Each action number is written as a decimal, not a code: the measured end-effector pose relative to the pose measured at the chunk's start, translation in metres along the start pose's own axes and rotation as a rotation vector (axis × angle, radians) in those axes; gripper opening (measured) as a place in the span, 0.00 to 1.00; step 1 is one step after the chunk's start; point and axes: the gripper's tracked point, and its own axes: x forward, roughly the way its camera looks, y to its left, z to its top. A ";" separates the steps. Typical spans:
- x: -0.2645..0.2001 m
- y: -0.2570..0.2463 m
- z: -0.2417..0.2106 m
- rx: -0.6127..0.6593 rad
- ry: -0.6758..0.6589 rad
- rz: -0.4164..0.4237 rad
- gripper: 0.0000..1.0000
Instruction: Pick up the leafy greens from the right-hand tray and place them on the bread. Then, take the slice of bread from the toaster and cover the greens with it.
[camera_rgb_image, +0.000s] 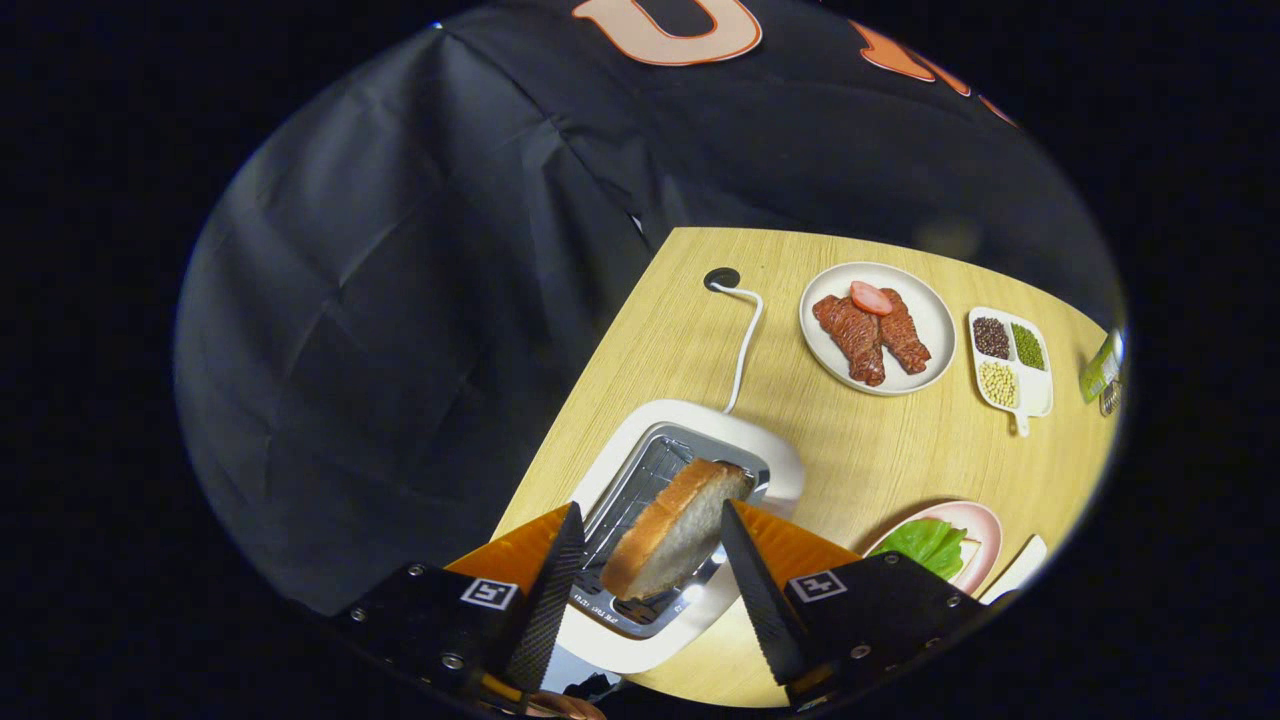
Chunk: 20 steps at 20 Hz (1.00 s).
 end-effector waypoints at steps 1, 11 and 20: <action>0.001 0.002 -0.001 -0.002 0.008 0.001 0.79; -0.011 -0.005 -0.014 -0.042 0.036 0.012 0.25; -0.041 -0.006 -0.008 0.006 -0.042 0.120 0.15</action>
